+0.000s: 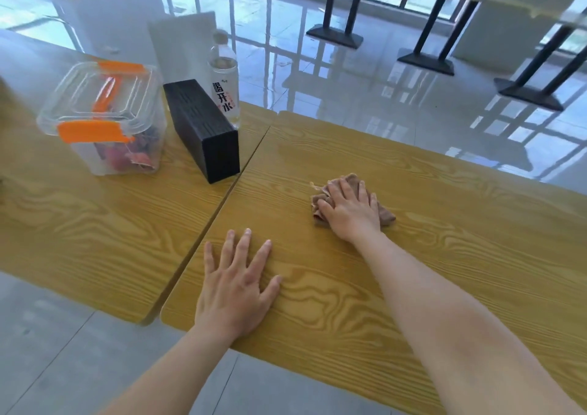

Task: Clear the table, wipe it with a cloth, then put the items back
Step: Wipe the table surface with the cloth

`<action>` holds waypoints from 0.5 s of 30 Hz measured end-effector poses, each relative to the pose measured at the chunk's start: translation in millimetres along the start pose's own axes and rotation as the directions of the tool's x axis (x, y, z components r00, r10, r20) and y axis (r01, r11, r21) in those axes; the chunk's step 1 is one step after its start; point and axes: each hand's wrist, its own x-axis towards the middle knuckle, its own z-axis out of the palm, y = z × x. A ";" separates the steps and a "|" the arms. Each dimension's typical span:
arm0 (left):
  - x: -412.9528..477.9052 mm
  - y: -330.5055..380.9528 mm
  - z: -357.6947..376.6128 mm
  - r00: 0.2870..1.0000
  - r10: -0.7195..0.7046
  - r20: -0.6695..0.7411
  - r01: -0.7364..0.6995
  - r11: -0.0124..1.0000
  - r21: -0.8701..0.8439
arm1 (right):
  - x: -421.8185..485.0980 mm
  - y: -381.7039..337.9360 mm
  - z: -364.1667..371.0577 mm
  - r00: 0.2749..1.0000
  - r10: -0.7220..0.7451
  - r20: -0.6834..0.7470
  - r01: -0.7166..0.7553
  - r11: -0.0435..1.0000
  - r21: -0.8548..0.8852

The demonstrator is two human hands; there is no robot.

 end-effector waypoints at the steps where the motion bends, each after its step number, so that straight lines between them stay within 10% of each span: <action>1: 1.2 -0.7 1.2 1.000 0.000 0.004 0.000 1.000 0.003 | -2.2 -3.4 1.9 0.999 0.033 -0.017 -0.032 0.999 0.014; 10: -0.3 -0.4 -7.1 0.995 -0.009 0.096 0.007 1.000 0.024 | -142.0 23.7 46.8 0.943 -0.331 -0.040 0.323 0.936 -0.138; 15: -2.2 2.4 -13.2 0.990 -0.017 0.142 0.013 0.999 0.032 | -126.1 143.6 15.4 0.997 0.058 -0.056 -0.063 0.995 -0.080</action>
